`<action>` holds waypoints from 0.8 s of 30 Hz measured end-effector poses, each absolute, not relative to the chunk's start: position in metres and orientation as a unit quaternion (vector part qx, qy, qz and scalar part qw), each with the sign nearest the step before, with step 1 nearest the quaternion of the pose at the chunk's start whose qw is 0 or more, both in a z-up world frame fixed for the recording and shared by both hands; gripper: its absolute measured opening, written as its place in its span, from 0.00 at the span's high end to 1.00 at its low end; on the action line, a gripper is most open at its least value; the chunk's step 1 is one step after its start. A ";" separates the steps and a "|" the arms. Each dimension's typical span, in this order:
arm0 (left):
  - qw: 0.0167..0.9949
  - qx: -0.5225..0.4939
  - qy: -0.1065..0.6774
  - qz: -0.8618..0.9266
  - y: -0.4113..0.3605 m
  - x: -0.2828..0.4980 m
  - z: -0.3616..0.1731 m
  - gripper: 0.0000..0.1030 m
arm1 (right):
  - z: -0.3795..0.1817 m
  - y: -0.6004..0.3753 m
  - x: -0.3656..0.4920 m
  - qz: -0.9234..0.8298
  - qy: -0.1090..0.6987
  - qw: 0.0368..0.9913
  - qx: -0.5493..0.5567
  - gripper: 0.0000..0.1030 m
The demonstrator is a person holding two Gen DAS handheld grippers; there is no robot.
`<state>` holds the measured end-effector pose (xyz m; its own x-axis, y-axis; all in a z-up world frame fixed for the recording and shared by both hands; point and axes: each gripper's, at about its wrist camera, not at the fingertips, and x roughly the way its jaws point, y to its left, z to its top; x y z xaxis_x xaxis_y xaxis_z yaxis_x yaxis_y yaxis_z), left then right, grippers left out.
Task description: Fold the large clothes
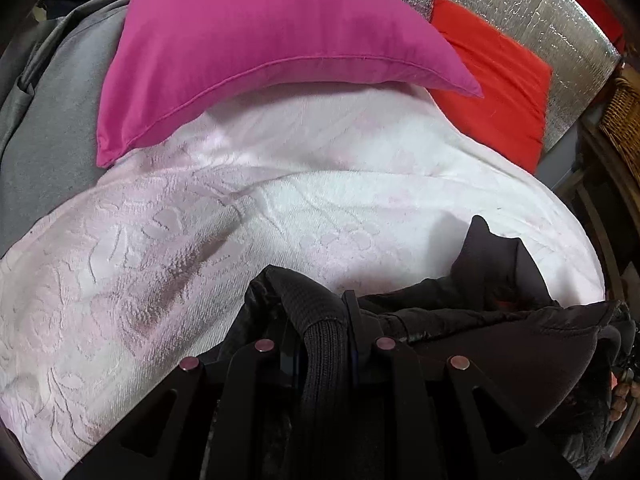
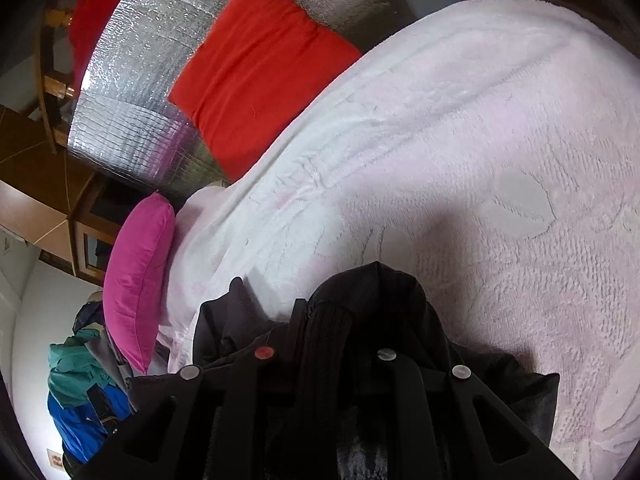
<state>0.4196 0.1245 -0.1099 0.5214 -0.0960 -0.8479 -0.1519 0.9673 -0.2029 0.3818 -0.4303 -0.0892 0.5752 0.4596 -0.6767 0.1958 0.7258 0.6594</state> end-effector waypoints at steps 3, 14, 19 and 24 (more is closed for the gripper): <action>0.867 -0.136 0.478 0.010 0.128 0.418 -0.098 0.82 | -0.072 -0.428 0.382 0.094 0.447 0.818 0.349 0.83; 0.847 -0.209 0.488 0.013 0.139 0.437 -0.122 0.75 | -0.108 -0.445 0.387 0.098 0.445 0.777 0.435 0.71; 0.845 -0.255 0.470 -0.021 0.153 0.430 -0.105 0.49 | -0.090 -0.449 0.378 0.125 0.419 0.783 0.443 0.29; 0.884 -0.263 0.387 0.013 0.173 0.413 -0.072 0.26 | -0.065 -0.448 0.367 0.130 0.404 0.805 0.414 0.27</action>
